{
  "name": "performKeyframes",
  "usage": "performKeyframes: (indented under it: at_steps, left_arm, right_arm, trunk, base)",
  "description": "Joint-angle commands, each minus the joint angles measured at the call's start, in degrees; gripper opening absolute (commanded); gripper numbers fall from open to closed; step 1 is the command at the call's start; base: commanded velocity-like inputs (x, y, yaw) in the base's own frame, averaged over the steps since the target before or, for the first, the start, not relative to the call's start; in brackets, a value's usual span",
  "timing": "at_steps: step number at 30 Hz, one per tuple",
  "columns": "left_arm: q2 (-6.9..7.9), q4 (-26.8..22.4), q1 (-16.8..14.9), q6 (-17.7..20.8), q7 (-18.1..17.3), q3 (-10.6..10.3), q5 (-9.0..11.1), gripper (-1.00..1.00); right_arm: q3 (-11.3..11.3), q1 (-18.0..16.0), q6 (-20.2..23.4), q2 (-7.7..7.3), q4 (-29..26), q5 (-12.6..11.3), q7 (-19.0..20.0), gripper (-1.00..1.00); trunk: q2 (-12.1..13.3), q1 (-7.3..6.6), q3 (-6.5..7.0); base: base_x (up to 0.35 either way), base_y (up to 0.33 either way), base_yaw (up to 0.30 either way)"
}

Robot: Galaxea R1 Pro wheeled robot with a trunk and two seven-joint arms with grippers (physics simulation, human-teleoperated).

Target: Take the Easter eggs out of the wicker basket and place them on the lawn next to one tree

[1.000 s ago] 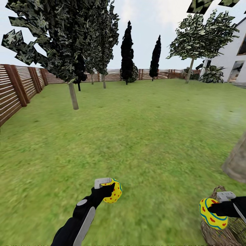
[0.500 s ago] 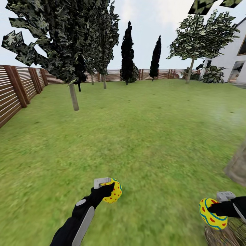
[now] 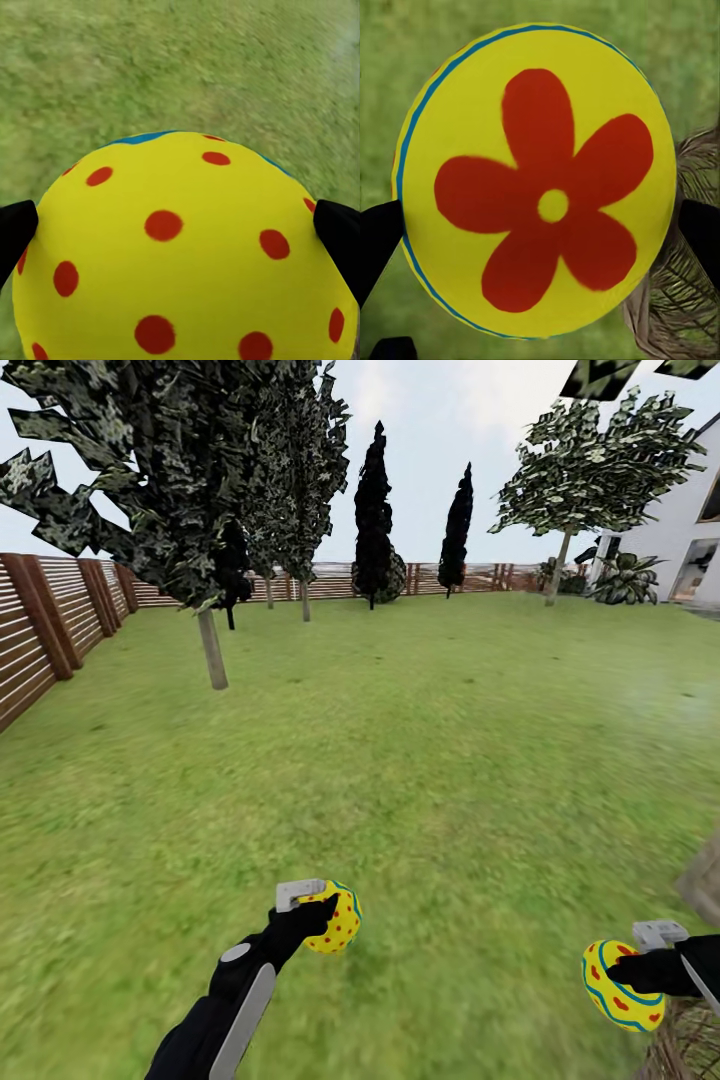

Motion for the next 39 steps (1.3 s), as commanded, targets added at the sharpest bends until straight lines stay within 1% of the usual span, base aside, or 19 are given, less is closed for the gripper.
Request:
performKeyframes:
  at_steps: [1, 6, 9, 15, 20, 23, 39]
  left_arm:
    - [0.07, -0.08, -0.03, 0.27, 0.25, -0.03, 0.58, -1.00]
    - [0.08, 0.00, -0.03, 0.27, -0.39, -0.02, 0.83, -1.00]
    - [0.08, 0.05, -0.03, 0.27, -0.59, -0.02, 1.25, -1.00]
    - [0.08, 0.10, -0.03, 0.27, -0.61, -0.02, 1.28, -1.00]
    - [-0.09, 1.88, -0.03, 0.27, -0.68, -0.11, 1.35, -1.00]
    - [-0.10, 1.94, -0.03, 0.27, -0.70, -0.11, 1.37, -1.00]
    - [-0.10, 2.10, -0.03, 0.27, -0.70, -0.11, 1.30, -1.00]
  right_arm:
    - [0.02, -0.03, 0.25, 0.01, -0.06, 0.02, 0.22, -1.00]
    - [0.01, -0.03, 0.25, 0.05, -0.06, 0.05, 0.20, -1.00]
    - [-0.01, -0.03, 0.25, 0.01, -0.06, 0.07, 0.14, -1.00]
    - [-0.01, -0.03, 0.25, 0.00, -0.06, 0.07, 0.13, -1.00]
    - [-0.01, -0.03, 0.25, -0.01, -0.06, 0.07, 0.14, -1.00]
    - [-0.01, -0.03, 0.25, 0.00, -0.06, 0.00, 0.22, -1.00]
    - [-0.01, -0.03, 0.25, 0.05, -0.06, -0.01, 0.22, -1.00]
  trunk:
    - [0.39, -0.19, 0.12]
    - [2.39, -1.29, 1.02]
    - [3.60, -1.95, 1.56]
    - [6.00, -3.27, 2.64]
    - [8.01, -4.37, 3.53]
    - [9.21, -5.03, 4.07]
    - [15.63, -8.54, 6.94]
  base:
    - [0.335, 0.050, 0.000]
    - [0.335, 0.096, 0.016]
    - [0.335, 0.110, 0.217]
    - [0.335, 0.111, 0.250]
    - [0.335, 0.111, 0.040]
    - [0.335, 0.111, -0.192]
    - [0.335, 0.111, -0.298]
